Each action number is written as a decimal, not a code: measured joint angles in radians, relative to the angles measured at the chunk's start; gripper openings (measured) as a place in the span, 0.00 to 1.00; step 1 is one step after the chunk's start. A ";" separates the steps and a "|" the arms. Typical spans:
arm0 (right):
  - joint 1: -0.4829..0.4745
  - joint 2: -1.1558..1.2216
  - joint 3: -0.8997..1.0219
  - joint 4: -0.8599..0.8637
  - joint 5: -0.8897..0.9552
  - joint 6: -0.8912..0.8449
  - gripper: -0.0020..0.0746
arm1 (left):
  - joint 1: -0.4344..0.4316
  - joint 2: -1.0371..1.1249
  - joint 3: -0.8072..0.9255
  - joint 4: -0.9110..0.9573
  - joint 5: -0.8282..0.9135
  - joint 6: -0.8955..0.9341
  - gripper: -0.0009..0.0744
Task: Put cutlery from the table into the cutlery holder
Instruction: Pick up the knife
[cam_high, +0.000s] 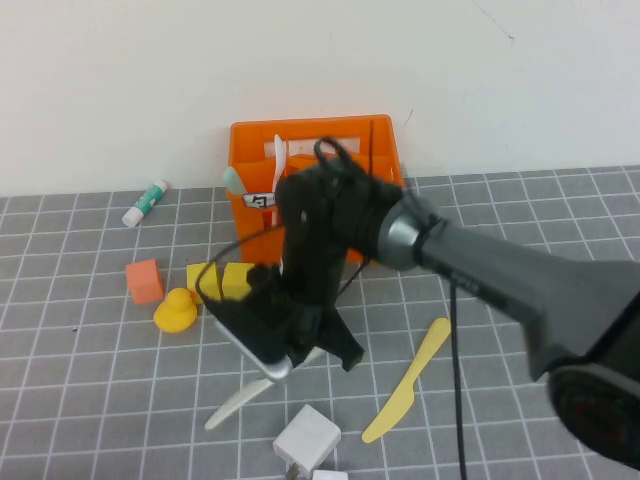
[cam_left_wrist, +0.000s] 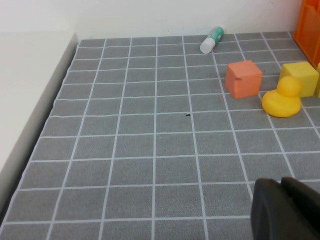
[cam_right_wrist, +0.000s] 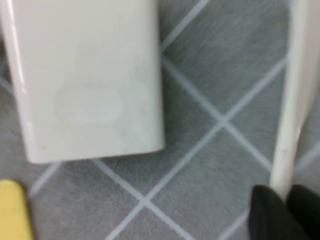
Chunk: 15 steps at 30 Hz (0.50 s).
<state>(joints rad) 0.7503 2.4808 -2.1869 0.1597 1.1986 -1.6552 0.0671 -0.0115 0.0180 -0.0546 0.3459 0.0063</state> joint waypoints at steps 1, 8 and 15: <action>0.000 -0.017 0.000 0.010 0.008 0.025 0.07 | 0.000 0.000 0.000 0.000 0.000 0.000 0.01; -0.026 -0.100 0.000 0.145 0.021 0.176 0.03 | 0.000 0.000 0.000 0.000 0.000 0.000 0.01; -0.033 -0.104 0.006 0.157 0.023 0.233 0.02 | 0.000 0.000 0.000 0.000 0.000 0.000 0.01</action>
<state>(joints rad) 0.7174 2.3768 -2.1805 0.3167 1.2216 -1.4224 0.0671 -0.0115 0.0180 -0.0546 0.3459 0.0063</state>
